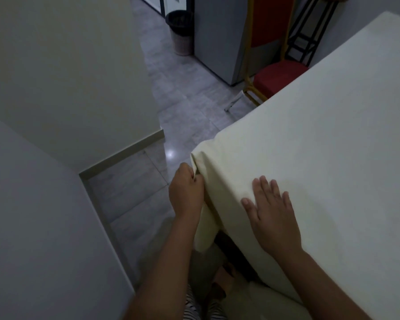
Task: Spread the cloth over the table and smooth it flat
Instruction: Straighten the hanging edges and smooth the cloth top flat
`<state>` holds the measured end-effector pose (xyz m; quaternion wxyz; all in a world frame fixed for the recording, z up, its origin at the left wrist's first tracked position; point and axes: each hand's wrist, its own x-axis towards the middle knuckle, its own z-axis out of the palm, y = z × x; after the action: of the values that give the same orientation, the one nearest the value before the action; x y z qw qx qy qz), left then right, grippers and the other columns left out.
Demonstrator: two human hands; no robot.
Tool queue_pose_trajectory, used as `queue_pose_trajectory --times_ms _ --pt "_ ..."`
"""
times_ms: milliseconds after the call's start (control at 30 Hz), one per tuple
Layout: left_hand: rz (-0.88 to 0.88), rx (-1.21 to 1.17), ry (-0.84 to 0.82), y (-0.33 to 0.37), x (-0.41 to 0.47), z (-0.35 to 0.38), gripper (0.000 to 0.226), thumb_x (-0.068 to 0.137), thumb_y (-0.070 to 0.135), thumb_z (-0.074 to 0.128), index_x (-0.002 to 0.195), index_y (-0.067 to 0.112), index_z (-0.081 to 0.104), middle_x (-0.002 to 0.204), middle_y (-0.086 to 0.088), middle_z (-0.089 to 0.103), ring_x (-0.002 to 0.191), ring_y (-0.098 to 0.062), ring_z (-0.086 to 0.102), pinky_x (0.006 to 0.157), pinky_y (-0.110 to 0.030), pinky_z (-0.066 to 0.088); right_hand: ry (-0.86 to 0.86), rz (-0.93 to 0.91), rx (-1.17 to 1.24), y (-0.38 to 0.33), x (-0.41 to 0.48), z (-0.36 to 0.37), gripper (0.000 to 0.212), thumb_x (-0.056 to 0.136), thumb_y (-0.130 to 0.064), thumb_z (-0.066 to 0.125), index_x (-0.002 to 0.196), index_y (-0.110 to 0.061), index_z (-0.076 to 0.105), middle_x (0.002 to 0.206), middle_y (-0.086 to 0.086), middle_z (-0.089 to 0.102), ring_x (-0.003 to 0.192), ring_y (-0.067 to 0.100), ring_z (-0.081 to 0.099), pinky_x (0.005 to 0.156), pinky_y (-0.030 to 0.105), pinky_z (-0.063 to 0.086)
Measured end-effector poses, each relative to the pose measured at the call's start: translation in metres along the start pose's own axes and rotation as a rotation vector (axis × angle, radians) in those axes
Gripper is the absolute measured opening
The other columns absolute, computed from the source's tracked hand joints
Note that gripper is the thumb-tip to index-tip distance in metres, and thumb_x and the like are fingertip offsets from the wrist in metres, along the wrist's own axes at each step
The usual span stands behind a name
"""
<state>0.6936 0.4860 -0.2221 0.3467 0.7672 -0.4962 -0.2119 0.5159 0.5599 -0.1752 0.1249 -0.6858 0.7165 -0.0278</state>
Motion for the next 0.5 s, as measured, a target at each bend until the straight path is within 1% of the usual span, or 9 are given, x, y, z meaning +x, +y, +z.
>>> queue_pose_trajectory --times_ms 100,133,233,300,333,400,433,467,500 --pt "-0.039 0.103 -0.15 -0.014 -0.011 0.008 0.02 0.084 0.01 0.05 0.071 0.019 0.036 0.069 -0.002 0.048 0.062 -0.022 0.049 0.052 -0.03 0.029 -0.001 -0.016 -0.025 -0.003 -0.001 -0.002 0.071 0.092 -0.057 0.003 0.152 -0.021 0.011 0.161 -0.001 0.01 0.148 0.018 0.0 0.12 0.041 0.003" --pt "-0.051 0.096 -0.155 -0.016 -0.01 0.01 0.019 0.084 0.009 0.05 0.072 0.017 0.037 0.071 -0.003 0.049 0.063 -0.022 0.049 0.053 -0.03 0.029 -0.001 -0.012 -0.035 -0.004 -0.001 -0.002 0.071 0.091 -0.057 0.002 0.153 -0.022 0.011 0.161 -0.001 0.009 0.148 0.018 0.0 0.12 0.041 0.002" --pt "-0.064 0.056 -0.127 -0.012 -0.007 0.017 0.019 0.083 0.011 0.051 0.073 0.019 0.037 0.068 0.001 0.049 0.058 -0.016 0.046 0.05 -0.029 0.028 -0.003 -0.004 -0.07 -0.006 -0.001 -0.002 0.072 0.091 -0.057 0.001 0.153 -0.021 0.008 0.161 0.0 0.007 0.148 0.019 -0.002 0.119 0.043 -0.001" --pt "-0.065 0.027 -0.204 -0.013 -0.017 0.023 0.018 0.084 0.013 0.052 0.076 0.021 0.038 0.07 0.002 0.049 0.059 -0.015 0.048 0.048 -0.029 0.03 0.002 -0.005 -0.089 -0.005 -0.002 -0.001 0.071 0.092 -0.057 0.003 0.153 -0.02 0.008 0.161 0.001 0.007 0.148 0.02 -0.002 0.119 0.044 -0.003" --pt "-0.06 0.0 -0.292 -0.016 -0.021 0.025 0.015 0.085 0.013 0.052 0.08 0.02 0.04 0.075 -0.001 0.053 0.066 -0.019 0.053 0.052 -0.03 0.036 0.006 -0.003 -0.085 -0.006 -0.003 -0.001 0.07 0.094 -0.057 0.004 0.153 -0.019 0.008 0.161 0.001 0.008 0.148 0.02 -0.001 0.119 0.044 -0.003" --pt "-0.068 0.01 -0.565 -0.023 -0.023 0.024 0.012 0.087 0.015 0.056 0.094 0.014 0.046 0.094 -0.009 0.059 0.086 -0.027 0.058 0.066 -0.032 0.042 0.006 0.003 -0.064 -0.007 -0.005 -0.003 0.069 0.095 -0.056 0.004 0.153 -0.019 0.01 0.161 0.001 0.009 0.148 0.02 0.0 0.119 0.044 -0.003" --pt "-0.053 0.075 -0.724 -0.026 -0.021 0.021 0.017 0.087 0.016 0.057 0.102 0.011 0.049 0.103 -0.011 0.059 0.094 -0.029 0.058 0.071 -0.031 0.042 0.002 0.006 -0.05 -0.008 -0.006 -0.003 0.069 0.095 -0.056 0.004 0.152 -0.018 0.011 0.16 0.002 0.01 0.148 0.02 0.001 0.118 0.043 -0.003" --pt "-0.034 0.162 -0.842 -0.03 -0.019 0.017 0.022 0.087 0.017 0.057 0.107 0.009 0.05 0.109 -0.012 0.059 0.099 -0.029 0.057 0.073 -0.029 0.041 -0.002 0.008 -0.032 -0.008 -0.006 -0.004 0.069 0.095 -0.054 0.005 0.152 -0.017 0.012 0.16 0.002 0.012 0.148 0.02 0.001 0.118 0.043 -0.003" --pt "-0.022 0.238 -0.862 -0.032 -0.016 0.011 0.022 0.088 0.017 0.055 0.108 0.009 0.051 0.112 -0.011 0.059 0.101 -0.028 0.057 0.072 -0.028 0.04 -0.005 0.014 -0.007 -0.008 -0.005 -0.005 0.067 0.095 -0.052 0.008 0.152 -0.017 0.013 0.16 0.002 0.013 0.148 0.02 0.002 0.118 0.043 -0.003"
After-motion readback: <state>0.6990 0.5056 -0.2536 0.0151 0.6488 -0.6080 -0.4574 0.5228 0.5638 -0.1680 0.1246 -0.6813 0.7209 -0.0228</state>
